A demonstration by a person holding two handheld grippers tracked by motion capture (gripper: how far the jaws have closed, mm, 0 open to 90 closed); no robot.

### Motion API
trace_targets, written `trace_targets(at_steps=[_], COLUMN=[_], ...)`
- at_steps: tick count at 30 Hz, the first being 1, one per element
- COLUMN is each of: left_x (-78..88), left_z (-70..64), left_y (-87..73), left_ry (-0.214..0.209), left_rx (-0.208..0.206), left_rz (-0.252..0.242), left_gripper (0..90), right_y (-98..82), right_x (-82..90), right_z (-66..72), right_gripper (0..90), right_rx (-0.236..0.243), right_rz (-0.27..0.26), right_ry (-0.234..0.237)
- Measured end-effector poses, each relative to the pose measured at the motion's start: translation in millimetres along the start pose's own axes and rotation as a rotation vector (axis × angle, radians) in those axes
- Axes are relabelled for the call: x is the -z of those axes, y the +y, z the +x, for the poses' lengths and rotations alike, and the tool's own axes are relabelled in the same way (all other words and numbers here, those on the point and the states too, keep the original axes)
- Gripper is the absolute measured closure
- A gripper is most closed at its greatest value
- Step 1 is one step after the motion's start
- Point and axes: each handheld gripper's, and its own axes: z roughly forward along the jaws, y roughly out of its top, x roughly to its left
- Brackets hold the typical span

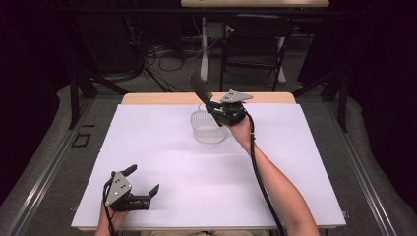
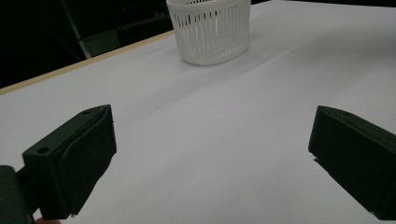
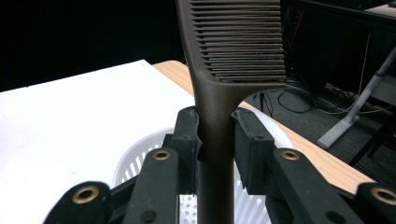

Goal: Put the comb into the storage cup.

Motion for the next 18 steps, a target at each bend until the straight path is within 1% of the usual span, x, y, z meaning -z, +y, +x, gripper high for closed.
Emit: trace_targets(at_steps=[18], left_x=[-0.2], left_z=[0.2], left_y=[-0.2], left_ry=[0.0], left_rx=[0.002], left_rz=[0.002], left_gripper=[1.2], right_y=[-5.9], right_x=[-5.5], right_z=[2.0], right_gripper=[72.2], right_rx=[-0.011], right_rz=[0.014], right_ry=[0.011])
